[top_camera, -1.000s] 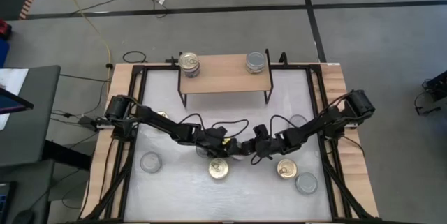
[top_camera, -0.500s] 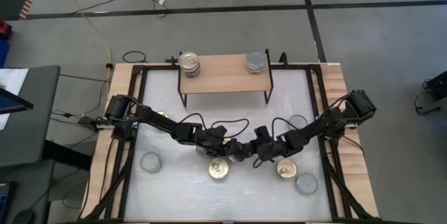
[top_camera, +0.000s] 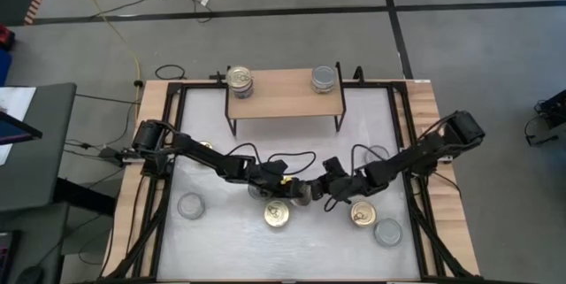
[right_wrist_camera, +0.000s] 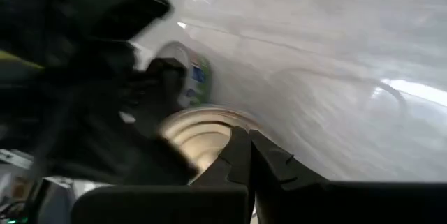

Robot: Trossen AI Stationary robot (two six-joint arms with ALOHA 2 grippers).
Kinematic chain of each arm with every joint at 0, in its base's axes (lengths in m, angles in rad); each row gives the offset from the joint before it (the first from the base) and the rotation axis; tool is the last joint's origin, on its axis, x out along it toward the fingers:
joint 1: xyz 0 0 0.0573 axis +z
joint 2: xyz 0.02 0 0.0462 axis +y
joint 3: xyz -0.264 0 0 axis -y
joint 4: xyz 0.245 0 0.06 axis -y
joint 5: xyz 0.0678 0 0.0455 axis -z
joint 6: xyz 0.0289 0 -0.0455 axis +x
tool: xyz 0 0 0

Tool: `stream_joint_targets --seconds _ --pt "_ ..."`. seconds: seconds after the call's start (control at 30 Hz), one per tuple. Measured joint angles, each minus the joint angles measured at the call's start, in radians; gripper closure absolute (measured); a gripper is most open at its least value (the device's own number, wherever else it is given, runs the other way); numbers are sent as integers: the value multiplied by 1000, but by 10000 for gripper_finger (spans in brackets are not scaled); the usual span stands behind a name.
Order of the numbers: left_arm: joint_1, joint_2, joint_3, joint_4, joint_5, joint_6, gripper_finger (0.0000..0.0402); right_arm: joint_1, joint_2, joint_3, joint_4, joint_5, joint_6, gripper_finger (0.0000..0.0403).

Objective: Stack canned seafood by type on shelf
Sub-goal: Put the blue pink tuna can on the shelf aligned with the stacked blue pink tuna cans

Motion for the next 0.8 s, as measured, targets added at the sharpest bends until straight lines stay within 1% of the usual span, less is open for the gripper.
stream_joint_targets --seconds 0.1,0.27,0.37,0.47,0.6,0.7,0.8 --pt "8 -20 0 -2 -1 21 214 3 -67 -3 -95 -1 -16 378" --pt "38 -67 -8 -35 -35 86 214 17 -213 -1 -247 -15 -174 378" --pt "55 -114 -10 -27 -66 128 214 31 -297 -4 -354 -28 -198 378" --pt "58 -177 -8 -35 -88 170 214 56 -387 -3 -450 -28 -168 378" --pt "57 -262 -9 -128 -159 224 214 116 -478 -3 -598 -24 -102 378" --pt "47 -343 -8 -227 -228 248 214 184 -517 -3 -718 11 -34 378" --pt "17 -412 -7 -369 -308 246 214 273 -519 -3 -823 44 85 378"
